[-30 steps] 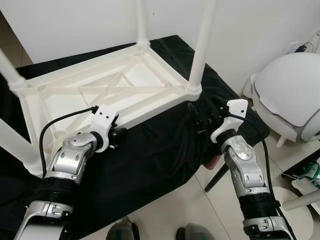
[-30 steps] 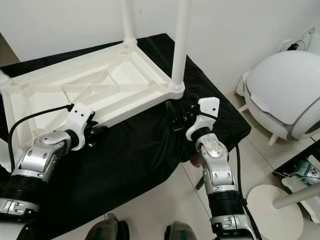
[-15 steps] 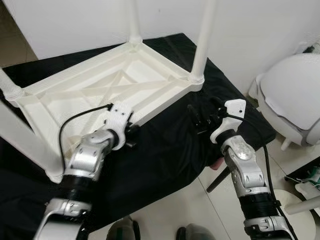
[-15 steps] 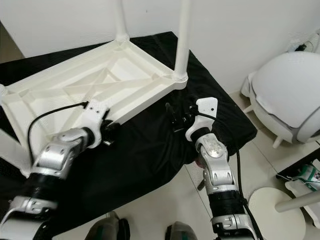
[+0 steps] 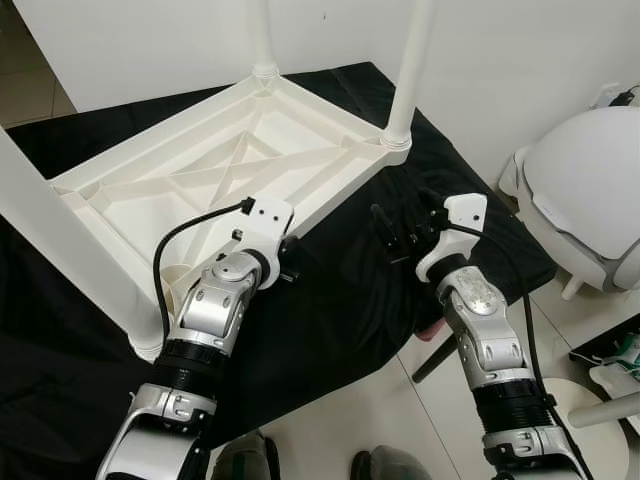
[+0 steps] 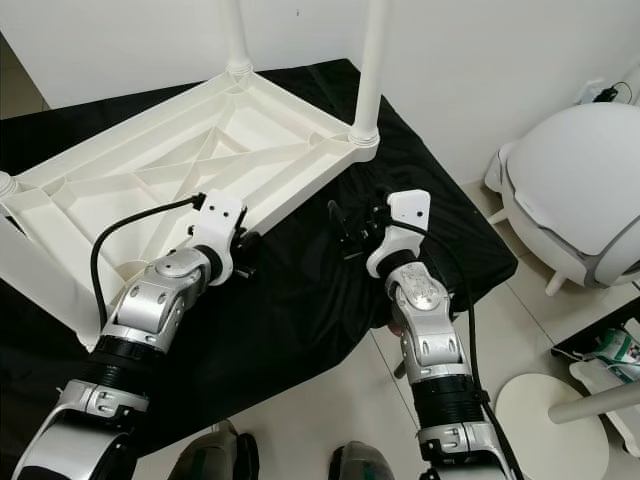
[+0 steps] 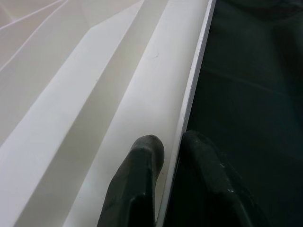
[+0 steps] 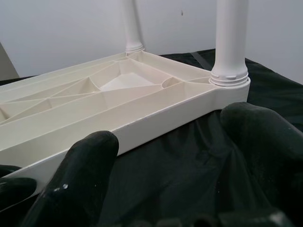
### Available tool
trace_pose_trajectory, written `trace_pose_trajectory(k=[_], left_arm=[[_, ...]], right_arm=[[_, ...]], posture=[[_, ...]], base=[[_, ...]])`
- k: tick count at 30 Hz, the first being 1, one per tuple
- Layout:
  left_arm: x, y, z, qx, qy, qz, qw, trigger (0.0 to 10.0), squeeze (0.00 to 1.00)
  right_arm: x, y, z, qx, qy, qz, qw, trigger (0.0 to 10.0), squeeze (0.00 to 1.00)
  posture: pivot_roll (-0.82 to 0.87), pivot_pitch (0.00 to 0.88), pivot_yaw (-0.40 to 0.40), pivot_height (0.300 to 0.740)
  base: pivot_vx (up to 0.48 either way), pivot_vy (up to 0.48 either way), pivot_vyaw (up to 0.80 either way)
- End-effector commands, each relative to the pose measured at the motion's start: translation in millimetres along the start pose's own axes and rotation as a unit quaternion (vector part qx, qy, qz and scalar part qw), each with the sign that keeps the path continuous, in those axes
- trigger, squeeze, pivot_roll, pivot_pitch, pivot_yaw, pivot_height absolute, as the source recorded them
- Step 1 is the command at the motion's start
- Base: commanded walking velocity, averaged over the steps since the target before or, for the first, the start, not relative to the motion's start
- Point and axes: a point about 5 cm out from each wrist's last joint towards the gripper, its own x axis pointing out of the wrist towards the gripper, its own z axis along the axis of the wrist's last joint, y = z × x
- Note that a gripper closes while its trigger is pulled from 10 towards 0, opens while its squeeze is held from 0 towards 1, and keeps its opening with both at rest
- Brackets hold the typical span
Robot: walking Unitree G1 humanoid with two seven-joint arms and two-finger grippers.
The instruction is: Building children table
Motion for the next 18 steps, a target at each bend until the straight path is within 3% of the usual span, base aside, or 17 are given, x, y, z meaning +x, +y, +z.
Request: trace_pose_trajectory(k=[1,3,10,14,15,18], left_arm=[[4.4,-2.6,28,0.014,-0.060,0.005,0.998,10.0,0.00],[4.4,-2.6,28,0.014,-0.060,0.005,0.998,10.0,0.00],[29.2,-13.1,52,0.046,-0.079,-0.003,0.996,10.0,0.00],[34.0,-22.7,61,0.064,-0.092,-0.036,0.993,10.0,0.00],[32.2,-24.6,59,0.055,-0.093,-0.055,0.993,10.0,1.00],[28.1,-28.3,53,0.048,-0.095,-0.094,0.990,10.0,1.00]], right_arm=[[2.3,2.3,-1,0.004,0.005,-0.001,1.000,10.0,0.00],[2.3,2.3,-1,0.004,0.005,-0.001,1.000,10.0,0.00],[3.6,5.0,0,0.008,0.001,-0.004,1.000,10.0,0.00],[1.1,2.0,2,0.004,-0.002,-0.014,1.000,10.0,0.00],[-0.1,1.0,2,0.004,-0.001,-0.016,1.000,10.0,0.00],[-2.7,-0.4,0,0.003,0.001,-0.022,1.000,10.0,0.00]], posture=[[-0.06,0.022,0.038,0.740],[-0.06,0.022,0.038,0.740],[-0.08,0.022,0.045,0.740],[-0.09,0.026,0.059,0.740],[-0.10,0.027,0.065,0.740],[-0.10,0.027,0.067,0.740]], base=[[0.000,0.000,0.00],[0.000,0.000,0.00],[0.000,0.000,0.00],[0.000,0.000,0.00],[0.000,0.000,0.00],[0.000,0.000,0.00]])
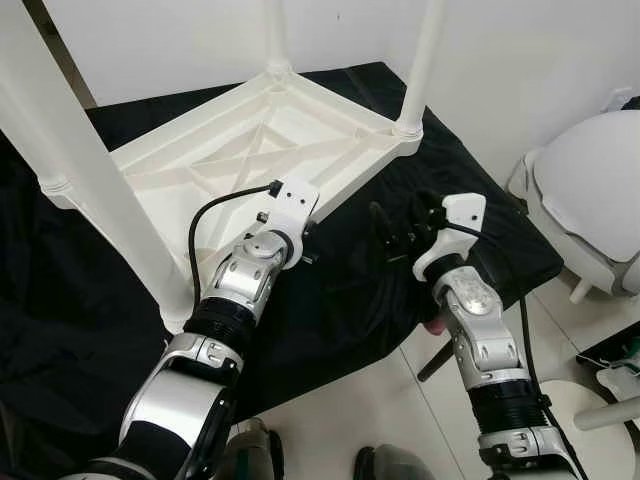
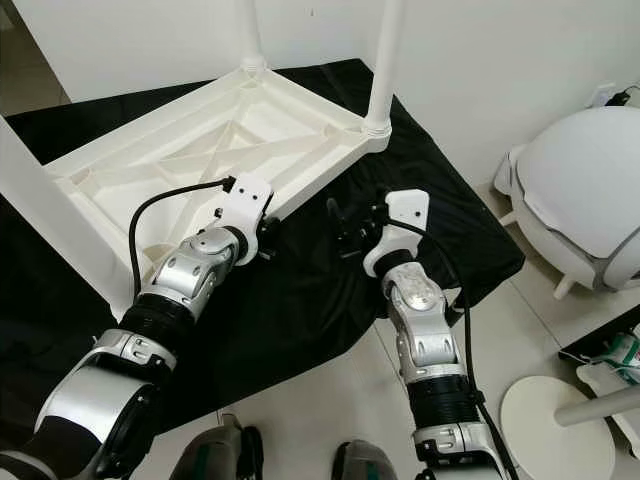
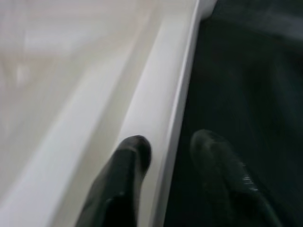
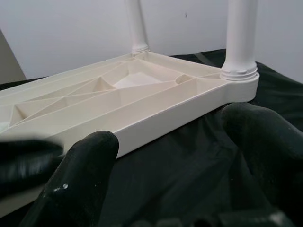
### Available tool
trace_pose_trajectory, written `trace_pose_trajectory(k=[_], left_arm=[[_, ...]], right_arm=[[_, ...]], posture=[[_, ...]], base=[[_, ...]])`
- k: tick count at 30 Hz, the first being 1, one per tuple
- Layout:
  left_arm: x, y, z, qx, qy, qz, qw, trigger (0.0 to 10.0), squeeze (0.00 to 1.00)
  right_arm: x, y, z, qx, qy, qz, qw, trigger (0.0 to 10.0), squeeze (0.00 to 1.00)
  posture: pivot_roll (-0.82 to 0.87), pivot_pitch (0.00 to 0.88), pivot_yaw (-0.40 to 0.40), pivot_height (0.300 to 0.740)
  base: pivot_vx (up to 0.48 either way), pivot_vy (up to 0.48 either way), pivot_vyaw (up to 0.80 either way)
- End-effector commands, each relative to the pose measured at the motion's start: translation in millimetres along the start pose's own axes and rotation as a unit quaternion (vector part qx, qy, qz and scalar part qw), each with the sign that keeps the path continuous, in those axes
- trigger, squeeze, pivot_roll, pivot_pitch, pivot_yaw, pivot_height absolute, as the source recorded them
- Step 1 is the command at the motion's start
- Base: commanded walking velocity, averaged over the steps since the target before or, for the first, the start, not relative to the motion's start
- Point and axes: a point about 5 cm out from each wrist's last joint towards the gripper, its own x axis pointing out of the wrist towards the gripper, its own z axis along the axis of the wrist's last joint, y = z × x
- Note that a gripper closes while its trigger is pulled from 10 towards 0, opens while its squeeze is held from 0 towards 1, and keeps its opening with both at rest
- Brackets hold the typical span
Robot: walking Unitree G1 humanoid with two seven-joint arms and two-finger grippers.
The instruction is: Building children table
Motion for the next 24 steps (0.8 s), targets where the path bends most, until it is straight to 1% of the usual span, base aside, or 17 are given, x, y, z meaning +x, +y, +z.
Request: trace_pose_trajectory(k=[1,3,4,5,6,7,9,10,14,16,17,18,19,20,23,24], left_arm=[[-1.1,-10.9,13,0.013,-0.031,-0.082,0.996,10.0,1.00],[-1.4,-11.1,13,0.014,-0.031,-0.084,0.996,10.0,1.00],[-4.0,-10.9,12,0.019,-0.036,-0.095,0.995,10.0,1.00],[-9.7,-9.5,11,0.031,-0.044,-0.109,0.993,10.0,0.76],[-13.3,-8.8,10,0.041,-0.050,-0.121,0.991,10.0,0.76],[-19.9,-7.2,10,0.051,-0.060,-0.135,0.988,10.0,0.00],[-26.1,-5.7,10,0.058,-0.069,-0.147,0.985,10.0,0.00],[-26.1,-5.7,10,0.058,-0.069,-0.147,0.985,10.0,0.00],[-45.7,7.3,7,0.033,-0.075,-0.146,0.986,10.0,0.00],[-59.9,14.0,1,0.038,-0.074,-0.138,0.987,10.0,0.00],[-68.5,18.9,-4,0.032,-0.072,-0.126,0.989,10.0,0.00],[-68.5,18.9,-4,0.032,-0.072,-0.126,0.989,10.0,0.00],[-76.6,23.8,-8,0.021,-0.070,-0.115,0.991,10.0,0.00],[-76.6,23.8,-8,0.021,-0.070,-0.115,0.991,10.0,0.00],[-98.5,34.8,-18,-0.007,-0.074,-0.096,0.993,10.0,0.00],[-98.5,34.8,-18,-0.007,-0.074,-0.096,0.993,10.0,0.00]], right_arm=[[-2.1,-0.4,-1,0.002,0.004,-0.006,1.000,10.0,0.00],[-2.3,-0.5,-1,0.002,0.004,-0.006,1.000,10.0,0.00],[-2.4,0.1,-2,0.003,0.005,-0.006,1.000,10.0,0.00],[-2.2,1.1,-2,0.004,0.005,-0.004,1.000,10.0,0.00],[-2.2,1.8,-2,0.004,0.005,-0.003,1.000,10.0,0.00],[-1.8,2.7,-2,0.006,0.005,0.000,1.000,10.0,0.00],[-1.3,3.4,-2,0.008,0.004,0.003,1.000,10.0,0.00],[-1.3,3.4,-2,0.008,0.004,0.003,1.000,10.0,0.00],[0.2,6.1,-3,0.006,0.007,0.011,1.000,10.0,0.00],[1.4,7.6,-4,0.006,0.007,0.017,1.000,10.0,0.00],[2.1,8.4,-4,0.007,0.008,0.021,1.000,10.0,0.00],[2.1,8.4,-4,0.007,0.008,0.021,1.000,10.0,0.00],[2.7,9.4,-5,0.007,0.009,0.025,1.000,10.0,0.00],[2.7,9.4,-5,0.007,0.009,0.025,1.000,10.0,0.00],[7.0,10.8,-6,0.008,0.010,0.035,0.999,10.0,0.00],[7.0,10.8,-6,0.008,0.010,0.035,0.999,10.0,0.00]], posture=[[-0.10,0.027,0.067,0.740],[-0.10,0.027,0.067,0.740],[-0.09,0.028,0.066,0.740],[-0.09,0.028,0.064,0.740],[-0.09,0.027,0.064,0.740],[-0.08,0.029,0.061,0.740],[-0.08,0.029,0.061,0.740],[-0.08,0.029,0.061,0.740],[-0.06,0.024,0.049,0.740],[-0.05,0.020,0.043,0.740],[-0.03,0.016,0.035,0.740],[-0.03,0.016,0.035,0.740],[-0.02,0.014,0.030,0.740],[-0.02,0.014,0.030,0.740],[0.00,0.009,0.014,0.740],[0.00,0.009,0.014,0.740]], base=[[0.000,0.000,0.00],[0.000,0.000,0.00],[0.000,0.000,0.00],[0.000,0.000,0.00],[0.000,0.000,0.00],[0.000,0.000,0.00],[0.000,0.000,0.00],[0.000,0.000,0.00],[0.000,0.000,0.00],[0.000,0.000,0.00],[0.000,0.000,0.00],[0.000,0.000,0.00],[0.000,0.000,0.00],[0.000,0.000,0.00],[0.000,0.000,0.00],[0.000,0.000,0.00]])
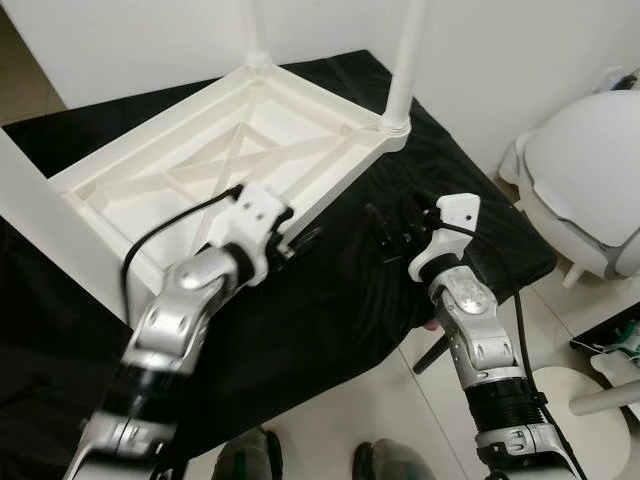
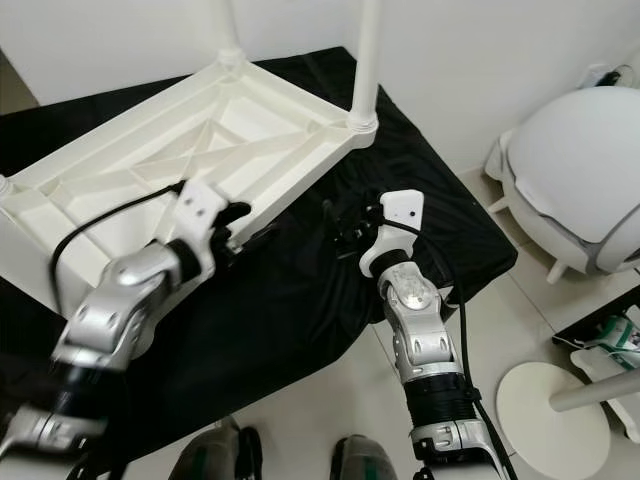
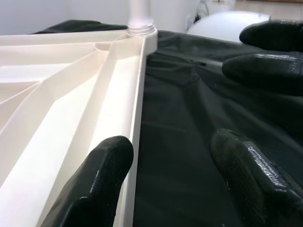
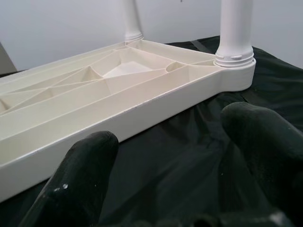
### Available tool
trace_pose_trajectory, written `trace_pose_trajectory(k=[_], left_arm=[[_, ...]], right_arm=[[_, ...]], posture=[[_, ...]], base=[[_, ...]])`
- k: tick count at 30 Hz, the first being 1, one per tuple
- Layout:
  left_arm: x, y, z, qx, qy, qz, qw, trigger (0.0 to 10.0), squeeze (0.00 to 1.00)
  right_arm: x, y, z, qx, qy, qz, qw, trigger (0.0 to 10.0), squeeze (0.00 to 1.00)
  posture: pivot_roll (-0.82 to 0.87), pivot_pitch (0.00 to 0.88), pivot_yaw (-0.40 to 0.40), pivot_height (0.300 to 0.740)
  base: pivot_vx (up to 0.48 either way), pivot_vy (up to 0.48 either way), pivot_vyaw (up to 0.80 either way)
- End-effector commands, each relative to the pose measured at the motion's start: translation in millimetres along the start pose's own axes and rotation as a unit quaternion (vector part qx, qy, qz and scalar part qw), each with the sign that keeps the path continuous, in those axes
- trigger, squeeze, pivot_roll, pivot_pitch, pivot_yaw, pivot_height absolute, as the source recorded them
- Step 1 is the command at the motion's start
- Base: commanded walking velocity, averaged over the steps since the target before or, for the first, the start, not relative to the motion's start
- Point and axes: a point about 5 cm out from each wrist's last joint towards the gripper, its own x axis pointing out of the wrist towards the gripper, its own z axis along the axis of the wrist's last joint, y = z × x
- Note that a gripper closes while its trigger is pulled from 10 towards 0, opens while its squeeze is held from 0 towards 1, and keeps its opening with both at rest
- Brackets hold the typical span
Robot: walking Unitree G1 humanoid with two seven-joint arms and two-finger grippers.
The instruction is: Building children table
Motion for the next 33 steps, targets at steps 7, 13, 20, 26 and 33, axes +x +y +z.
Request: trace_pose_trajectory(k=[7,13,20,26,33], left_arm=[[-27.5,-0.5,-4,-0.010,0.011,-0.016,1.000,10.0,0.00],[-38.8,-13.6,-7,-0.003,0.027,-0.046,0.999,10.0,0.00],[-55.0,-21.3,-12,-0.013,0.041,-0.054,0.998,10.0,0.00],[-72.4,-16.3,-22,-0.010,0.048,-0.026,0.998,10.0,0.00],[-101.6,-11.9,-31,-0.033,0.064,0.004,0.997,10.0,0.00]], right_arm=[[9.9,3.7,0,0.001,-0.002,0.027,1.000,10.0,0.00],[13.7,4.9,1,-0.003,-0.003,0.039,0.999,10.0,0.00],[14.4,7.4,0,0.001,-0.003,0.050,0.999,10.0,0.00],[13.5,5.0,-3,-0.004,0.000,0.051,0.999,10.0,0.00],[18.4,4.0,-4,-0.005,0.001,0.050,0.999,10.0,0.00]], posture=[[0.03,0.004,-0.009,0.740],[0.05,0.005,-0.020,0.740],[0.05,0.012,-0.021,0.740],[0.05,0.030,-0.018,0.740],[0.09,0.034,-0.038,0.740]], base=[[0.000,0.000,0.00],[0.000,0.000,0.00],[0.000,0.000,0.00],[0.000,0.000,0.00],[0.000,0.000,0.00]])
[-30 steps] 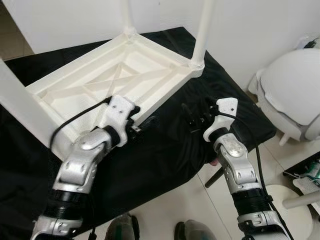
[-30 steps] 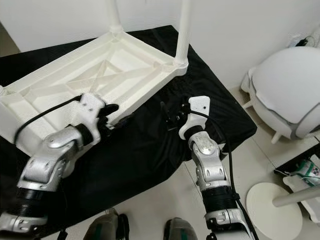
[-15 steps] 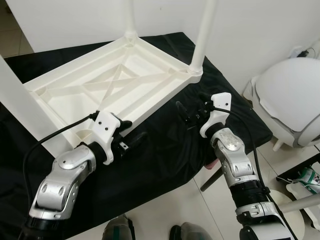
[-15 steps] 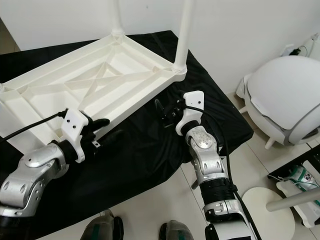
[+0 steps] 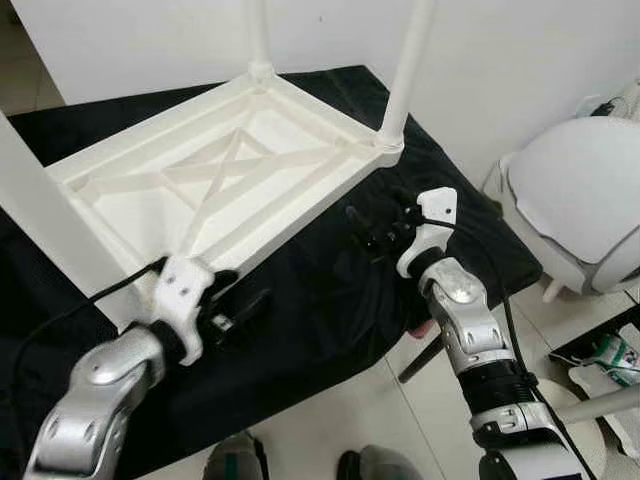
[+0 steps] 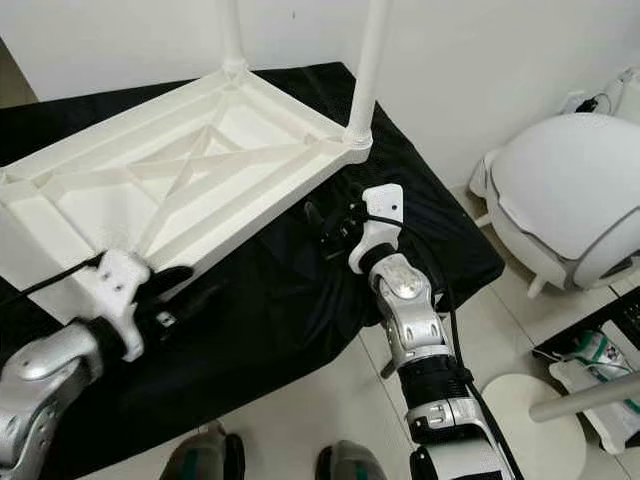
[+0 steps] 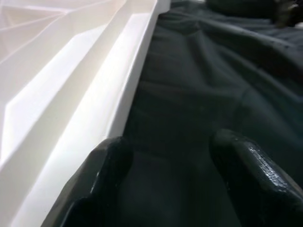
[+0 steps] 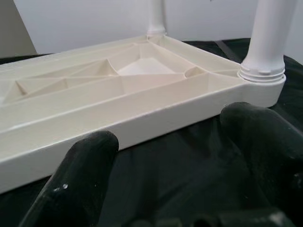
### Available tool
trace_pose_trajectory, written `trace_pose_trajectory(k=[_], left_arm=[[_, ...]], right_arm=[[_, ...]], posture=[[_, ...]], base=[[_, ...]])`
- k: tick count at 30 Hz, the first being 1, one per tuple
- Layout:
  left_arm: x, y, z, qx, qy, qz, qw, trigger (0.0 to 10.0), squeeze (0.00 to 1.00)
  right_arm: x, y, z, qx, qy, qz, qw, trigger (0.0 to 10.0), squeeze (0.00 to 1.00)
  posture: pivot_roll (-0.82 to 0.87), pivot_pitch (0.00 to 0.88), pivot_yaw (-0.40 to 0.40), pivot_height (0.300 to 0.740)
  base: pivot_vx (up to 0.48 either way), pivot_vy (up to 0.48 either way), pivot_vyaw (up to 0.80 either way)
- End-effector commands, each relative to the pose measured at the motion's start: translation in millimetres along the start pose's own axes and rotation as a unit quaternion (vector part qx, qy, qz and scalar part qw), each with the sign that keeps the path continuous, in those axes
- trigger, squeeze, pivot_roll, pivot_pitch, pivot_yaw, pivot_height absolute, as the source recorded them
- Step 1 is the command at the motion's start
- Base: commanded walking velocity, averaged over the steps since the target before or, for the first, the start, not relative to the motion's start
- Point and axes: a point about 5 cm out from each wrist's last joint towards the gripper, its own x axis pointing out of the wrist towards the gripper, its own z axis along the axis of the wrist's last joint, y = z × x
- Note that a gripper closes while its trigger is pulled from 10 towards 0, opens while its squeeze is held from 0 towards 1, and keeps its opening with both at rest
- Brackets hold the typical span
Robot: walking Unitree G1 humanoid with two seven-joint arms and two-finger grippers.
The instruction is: Building children table
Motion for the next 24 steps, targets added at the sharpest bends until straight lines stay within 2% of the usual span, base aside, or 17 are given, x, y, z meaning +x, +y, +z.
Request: trace_pose_trajectory(k=[1,4,5,7,14,16,17,18,19,20,21,23,24], left_arm=[[-6.7,0.6,0,-0.003,0.002,-0.014,1.000,10.0,0.00],[-24.6,-0.1,-1,-0.013,0.006,-0.022,1.000,10.0,0.00],[-24.6,-0.1,-1,-0.013,0.006,-0.022,1.000,10.0,0.00],[-37.3,6.9,1,-0.017,-0.013,0.008,1.000,10.0,0.00],[-55.4,18.4,1,-0.032,-0.026,0.047,0.998,10.0,0.00],[-70.1,21.3,-4,-0.033,-0.012,0.051,0.998,10.0,0.00],[-70.1,21.3,-4,-0.033,-0.012,0.051,0.998,10.0,0.00],[-79.4,22.7,-7,-0.032,0.002,0.048,0.998,10.0,0.00],[-79.4,22.7,-7,-0.032,0.002,0.048,0.998,10.0,0.00],[-89.7,23.4,-9,-0.035,0.018,0.039,0.998,10.0,0.00],[-89.7,23.4,-9,-0.035,0.018,0.039,0.998,10.0,0.00],[-108.3,25.5,-10,-0.043,0.043,0.023,0.998,10.0,0.00],[-108.3,25.5,-10,-0.043,0.043,0.023,0.998,10.0,0.00]], right_arm=[[2.3,-0.8,1,0.000,-0.005,-0.001,1.000,10.0,0.00],[6.8,2.2,3,0.000,-0.008,0.008,1.000,10.0,0.00],[6.8,2.2,3,0.000,-0.008,0.008,1.000,10.0,0.00],[10.1,3.8,4,-0.002,-0.010,0.016,1.000,10.0,0.00],[13.9,5.4,5,-0.003,-0.012,0.024,1.000,10.0,0.00],[15.3,5.9,5,-0.003,-0.013,0.029,1.000,10.0,0.00],[15.3,5.9,5,-0.003,-0.013,0.029,1.000,10.0,0.00],[15.8,6.1,4,-0.003,-0.013,0.030,0.999,10.0,0.00],[15.8,6.1,4,-0.003,-0.013,0.030,0.999,10.0,0.00],[16.2,6.5,4,-0.003,-0.013,0.032,0.999,10.0,0.00],[16.2,6.5,4,-0.003,-0.013,0.032,0.999,10.0,0.00],[16.9,7.2,3,-0.003,-0.014,0.035,0.999,10.0,0.00],[16.9,7.2,3,-0.003,-0.014,0.035,0.999,10.0,0.00]], posture=[[0.09,0.034,-0.038,0.740],[0.11,0.036,-0.048,0.740],[0.11,0.036,-0.048,0.740],[0.12,0.038,-0.057,0.740],[0.13,0.043,-0.070,0.740],[0.14,0.044,-0.075,0.740],[0.14,0.044,-0.075,0.740],[0.14,0.045,-0.076,0.740],[0.14,0.045,-0.076,0.740],[0.15,0.046,-0.075,0.740],[0.15,0.046,-0.075,0.740],[0.15,0.048,-0.072,0.740],[0.15,0.048,-0.072,0.740]], base=[[0.000,0.000,0.00],[0.000,0.000,0.00],[0.000,0.000,0.00],[0.000,0.000,0.00],[0.000,0.000,0.00],[0.000,0.000,0.00],[0.000,0.000,0.00],[0.000,0.000,0.00],[0.000,0.000,0.00],[0.000,0.000,0.00],[0.000,0.000,0.00],[0.000,0.000,0.00],[0.000,0.000,0.00]])
